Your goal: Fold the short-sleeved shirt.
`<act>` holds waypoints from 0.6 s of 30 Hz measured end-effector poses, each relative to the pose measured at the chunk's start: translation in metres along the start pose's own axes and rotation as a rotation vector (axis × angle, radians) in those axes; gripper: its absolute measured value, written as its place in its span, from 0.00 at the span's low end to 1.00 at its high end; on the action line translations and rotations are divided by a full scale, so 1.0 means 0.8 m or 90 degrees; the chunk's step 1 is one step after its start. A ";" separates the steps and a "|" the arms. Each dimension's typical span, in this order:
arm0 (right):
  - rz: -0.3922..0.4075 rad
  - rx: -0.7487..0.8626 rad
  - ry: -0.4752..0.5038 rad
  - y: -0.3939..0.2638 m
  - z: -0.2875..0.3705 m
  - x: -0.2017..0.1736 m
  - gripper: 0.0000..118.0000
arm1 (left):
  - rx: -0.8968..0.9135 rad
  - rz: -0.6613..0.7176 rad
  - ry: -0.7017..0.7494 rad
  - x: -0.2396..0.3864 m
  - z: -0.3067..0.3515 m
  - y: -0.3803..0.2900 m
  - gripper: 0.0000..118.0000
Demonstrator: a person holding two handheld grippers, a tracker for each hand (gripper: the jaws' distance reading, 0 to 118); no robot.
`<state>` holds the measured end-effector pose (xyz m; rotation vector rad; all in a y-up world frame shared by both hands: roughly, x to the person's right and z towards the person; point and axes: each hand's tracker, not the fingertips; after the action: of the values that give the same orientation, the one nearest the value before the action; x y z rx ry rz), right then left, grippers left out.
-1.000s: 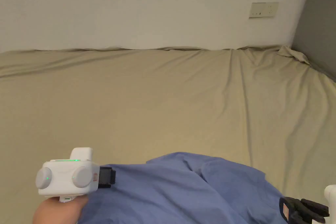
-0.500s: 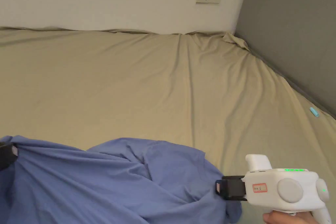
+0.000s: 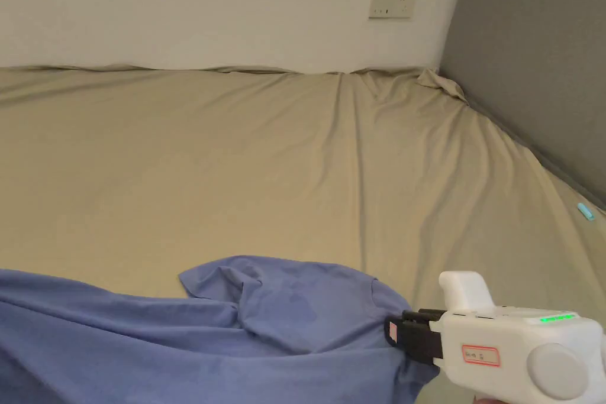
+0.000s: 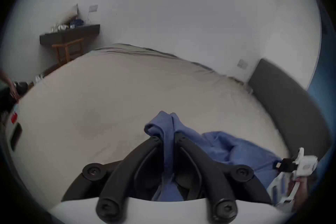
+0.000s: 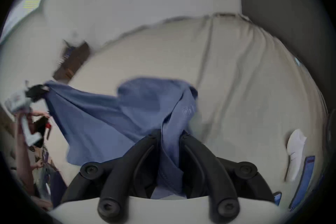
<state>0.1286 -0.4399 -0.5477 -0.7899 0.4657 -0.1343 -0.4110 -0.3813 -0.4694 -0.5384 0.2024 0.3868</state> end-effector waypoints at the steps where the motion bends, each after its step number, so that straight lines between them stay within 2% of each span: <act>1: 0.017 0.040 -0.006 0.010 0.023 -0.013 0.15 | 0.017 0.032 -0.022 0.000 0.014 0.004 0.06; 3: 0.048 0.121 -0.036 0.039 0.067 -0.033 0.15 | 0.085 0.063 -0.027 0.000 0.036 0.030 0.06; 6: 0.051 0.214 -0.102 0.102 0.118 -0.052 0.15 | 0.218 0.054 0.014 0.004 0.072 0.092 0.06; 8: 0.127 0.232 -0.177 0.152 0.133 -0.075 0.15 | 0.272 0.077 0.013 0.009 0.093 0.137 0.06; 10: 0.161 0.253 -0.228 0.195 0.140 -0.098 0.15 | 0.297 0.090 -0.010 0.020 0.106 0.180 0.06; 13: 0.203 0.246 -0.313 0.270 0.135 -0.137 0.15 | 0.321 0.036 0.017 0.044 0.105 0.242 0.06; 18: 0.155 0.220 -0.331 0.398 0.132 -0.156 0.15 | 0.347 0.006 0.040 0.071 0.109 0.335 0.06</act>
<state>0.0474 -0.1118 -0.6661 -0.3984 0.0375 0.2115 -0.4613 -0.1058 -0.5351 -0.0122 0.3570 0.3073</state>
